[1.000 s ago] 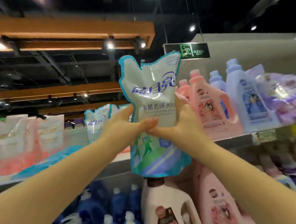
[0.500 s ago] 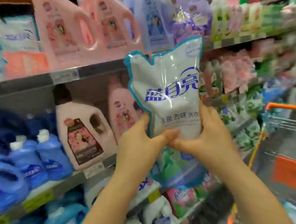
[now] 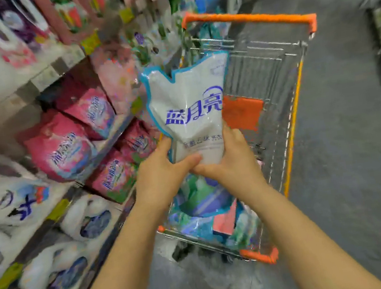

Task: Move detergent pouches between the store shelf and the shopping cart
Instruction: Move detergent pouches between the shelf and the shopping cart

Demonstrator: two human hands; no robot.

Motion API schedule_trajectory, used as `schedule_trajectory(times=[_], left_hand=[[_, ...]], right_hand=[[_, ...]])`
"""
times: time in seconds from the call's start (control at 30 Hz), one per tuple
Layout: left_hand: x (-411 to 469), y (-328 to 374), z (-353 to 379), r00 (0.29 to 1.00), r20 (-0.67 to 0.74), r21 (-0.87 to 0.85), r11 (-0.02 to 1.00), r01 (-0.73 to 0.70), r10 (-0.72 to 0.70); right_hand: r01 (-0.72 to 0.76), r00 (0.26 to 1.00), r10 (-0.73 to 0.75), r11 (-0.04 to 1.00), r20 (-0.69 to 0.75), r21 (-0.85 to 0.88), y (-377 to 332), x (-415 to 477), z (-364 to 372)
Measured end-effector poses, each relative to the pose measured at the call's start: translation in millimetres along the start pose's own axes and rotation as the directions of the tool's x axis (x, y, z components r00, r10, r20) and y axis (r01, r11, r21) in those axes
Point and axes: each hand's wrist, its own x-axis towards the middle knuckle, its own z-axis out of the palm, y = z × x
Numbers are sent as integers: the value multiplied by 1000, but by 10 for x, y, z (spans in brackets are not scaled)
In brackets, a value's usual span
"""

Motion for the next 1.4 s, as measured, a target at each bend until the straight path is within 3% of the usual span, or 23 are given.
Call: schedule_trajectory(times=[0.13,0.23,0.37,0.5,0.7,0.83,0.97,1.1,1.17,1.27,1.4], left_hand=[[455,-252,540,977,196,99,993,71,-89],[768,-501,886,929,339,181,979,90,-148],[1052,-804,1306,839,499,290,954,77,-219],[1062,-1133,1731,711,650,319,946,63,-267],[900,-1475,2180,573,733,425,904,34,-367],[871,-1535,2369,538,767,451,891,-62,-350],[768,-1582,2428,519,768,451,892,-24,-374],[700,-1531,2404,538,757,434,901,11,-371],[683,-1461,2393,606,722,412,911,12,-335],[686,-1250,2383,748,604,348,935,64,-276],[702,-866,2238,870,441,233,964,127,-221]], right_hand=[[-183,983,182,983,-38,-33,650,195,100],[-322,944,324,946,-60,43,1074,267,293],[-527,843,533,845,-67,88,1539,225,526],[-705,697,714,700,-68,117,1984,23,725],[-827,510,853,522,-112,208,2400,-341,882],[-864,428,893,449,-140,228,2495,-438,919],[-892,373,924,383,-86,240,2581,-498,950],[-897,358,928,373,-108,235,2623,-542,942],[-888,380,916,401,-128,228,2481,-475,864],[-843,496,857,514,-142,160,2318,-325,690],[-755,635,764,645,-113,118,2002,-61,375]])
